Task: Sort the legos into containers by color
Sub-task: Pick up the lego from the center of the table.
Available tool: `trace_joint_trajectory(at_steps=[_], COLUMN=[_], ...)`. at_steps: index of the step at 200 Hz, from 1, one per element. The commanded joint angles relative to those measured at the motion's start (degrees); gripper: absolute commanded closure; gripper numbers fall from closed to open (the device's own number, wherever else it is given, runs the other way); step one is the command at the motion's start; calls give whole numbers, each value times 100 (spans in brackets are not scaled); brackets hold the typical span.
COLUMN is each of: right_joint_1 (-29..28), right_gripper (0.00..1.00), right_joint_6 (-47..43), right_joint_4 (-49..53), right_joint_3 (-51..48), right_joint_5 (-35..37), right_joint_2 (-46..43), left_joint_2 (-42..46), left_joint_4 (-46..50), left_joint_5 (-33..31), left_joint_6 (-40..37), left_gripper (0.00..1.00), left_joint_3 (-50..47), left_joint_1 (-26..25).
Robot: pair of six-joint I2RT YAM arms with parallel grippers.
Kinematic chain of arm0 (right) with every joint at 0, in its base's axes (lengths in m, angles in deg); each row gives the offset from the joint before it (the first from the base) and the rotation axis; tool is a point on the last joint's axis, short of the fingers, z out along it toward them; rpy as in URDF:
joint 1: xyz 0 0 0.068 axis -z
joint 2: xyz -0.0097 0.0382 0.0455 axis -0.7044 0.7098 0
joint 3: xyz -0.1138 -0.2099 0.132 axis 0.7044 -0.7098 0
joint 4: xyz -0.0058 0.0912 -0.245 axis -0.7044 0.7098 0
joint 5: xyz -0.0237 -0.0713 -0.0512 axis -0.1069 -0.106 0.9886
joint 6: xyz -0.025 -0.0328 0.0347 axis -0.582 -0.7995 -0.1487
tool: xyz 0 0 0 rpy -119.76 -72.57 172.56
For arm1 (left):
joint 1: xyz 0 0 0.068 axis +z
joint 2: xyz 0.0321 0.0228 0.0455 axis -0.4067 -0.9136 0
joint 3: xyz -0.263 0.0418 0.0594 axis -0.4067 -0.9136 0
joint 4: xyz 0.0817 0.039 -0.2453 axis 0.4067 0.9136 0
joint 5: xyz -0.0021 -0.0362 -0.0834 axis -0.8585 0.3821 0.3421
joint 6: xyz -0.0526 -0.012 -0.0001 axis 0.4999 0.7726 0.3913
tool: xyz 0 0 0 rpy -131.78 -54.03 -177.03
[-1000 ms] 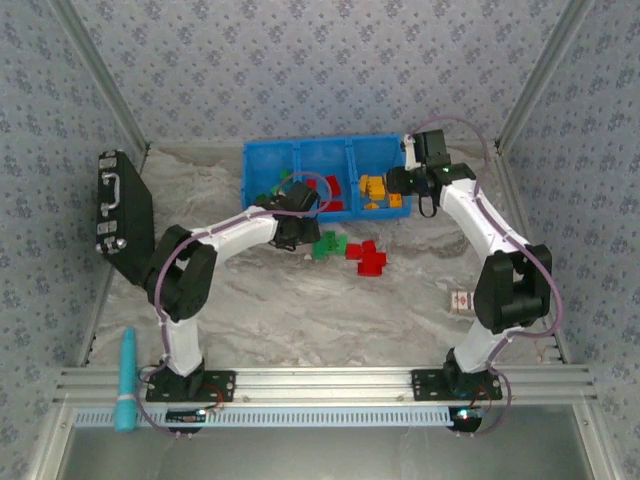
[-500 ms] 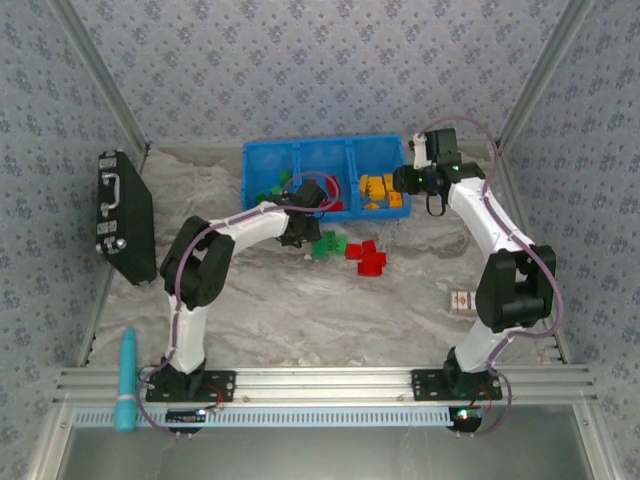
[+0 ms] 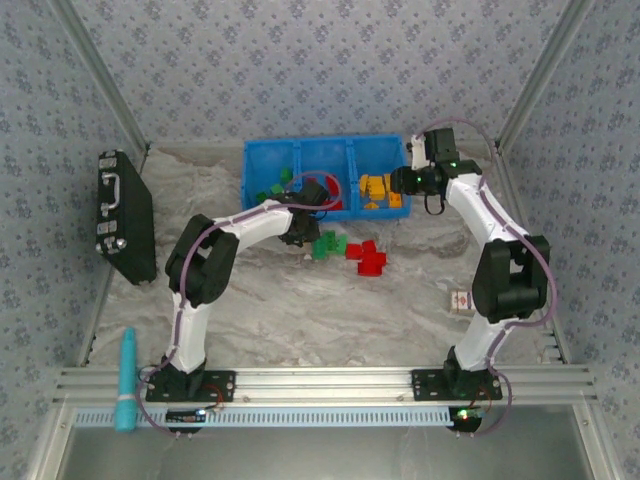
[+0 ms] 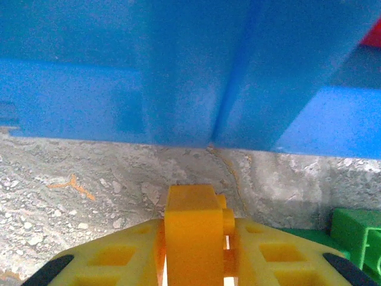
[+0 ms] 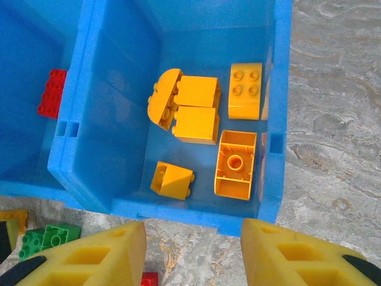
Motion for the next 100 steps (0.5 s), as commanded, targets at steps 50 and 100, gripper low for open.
trace_joint_trajectory(at_steps=[50, 100], right_joint_1=[72, 60], right_gripper=[52, 51], right_joint_6=[-24, -46], right_joint_4=[92, 145], right_joint_3=[224, 131], right_joint_5=[-255, -158], right_joint_2=[33, -109], left_joint_2=[452, 1020], left_joint_4=[724, 1146], left_joint_5=[-63, -169], left_joint_6=[-33, -43], left_gripper=[71, 72], left_joint_3=[-419, -99], left_joint_1=[-168, -611])
